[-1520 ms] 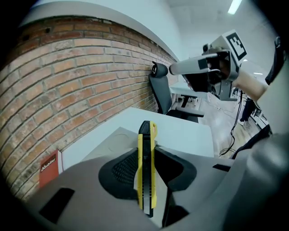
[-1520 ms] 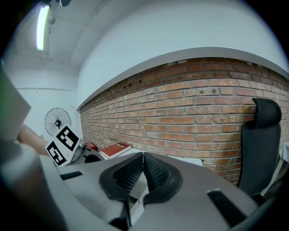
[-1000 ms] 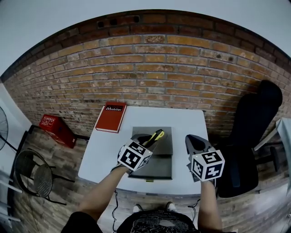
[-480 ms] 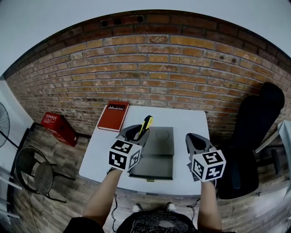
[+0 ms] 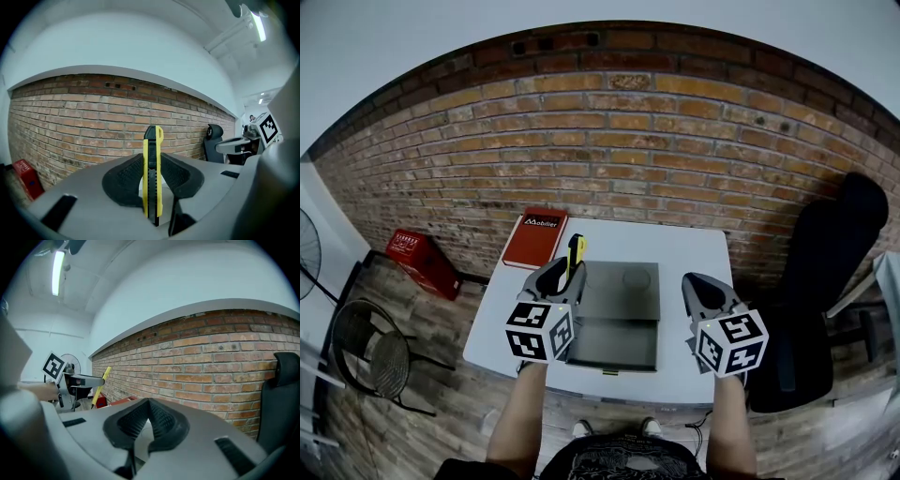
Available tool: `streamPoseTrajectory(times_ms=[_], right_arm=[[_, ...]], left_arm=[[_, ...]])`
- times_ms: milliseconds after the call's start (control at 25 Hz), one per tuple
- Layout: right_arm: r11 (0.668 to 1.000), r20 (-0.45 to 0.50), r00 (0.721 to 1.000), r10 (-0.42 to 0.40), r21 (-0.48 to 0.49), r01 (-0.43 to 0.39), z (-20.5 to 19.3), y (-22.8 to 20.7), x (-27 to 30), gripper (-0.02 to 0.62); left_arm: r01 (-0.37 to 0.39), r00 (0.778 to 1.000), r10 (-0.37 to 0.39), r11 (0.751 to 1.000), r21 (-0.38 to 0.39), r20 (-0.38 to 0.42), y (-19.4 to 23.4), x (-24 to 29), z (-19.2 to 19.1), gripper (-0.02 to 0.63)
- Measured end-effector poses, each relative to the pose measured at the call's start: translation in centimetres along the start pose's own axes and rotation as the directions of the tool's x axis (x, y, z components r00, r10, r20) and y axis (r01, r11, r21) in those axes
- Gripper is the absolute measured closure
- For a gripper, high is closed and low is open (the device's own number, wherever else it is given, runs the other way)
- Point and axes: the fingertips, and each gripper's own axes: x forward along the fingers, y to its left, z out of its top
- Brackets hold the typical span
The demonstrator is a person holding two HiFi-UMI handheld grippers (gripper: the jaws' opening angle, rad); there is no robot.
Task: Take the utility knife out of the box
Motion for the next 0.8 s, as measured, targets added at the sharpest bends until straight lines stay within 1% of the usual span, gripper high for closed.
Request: streamPoseTrajectory(times_ms=[200, 480, 800], right_arm=[[1.0, 0.003, 1.0, -0.002, -0.003, 0.003, 0.0, 0.1, 0.1, 0.577], [1.0, 0.004, 1.0, -0.014, -0.001, 0.014, 0.1, 0.0, -0.1, 0.577], [1.0, -0.002, 1.0, -0.027, 0.003, 0.027, 0.0, -0.2, -0.1, 0.577]], left_arm=[[-0.022, 1.0, 0.022, 0.999, 0.038, -0.008, 0.1, -0.4, -0.5, 0.479], [-0.02, 0.999, 0.021, 0.999, 0.029, -0.033, 0.1, -0.4, -1.6, 0.478], [-0.019, 0.999, 0.019, 1.0, 0.024, -0.03, 0.1, -0.3, -1.5, 0.478]])
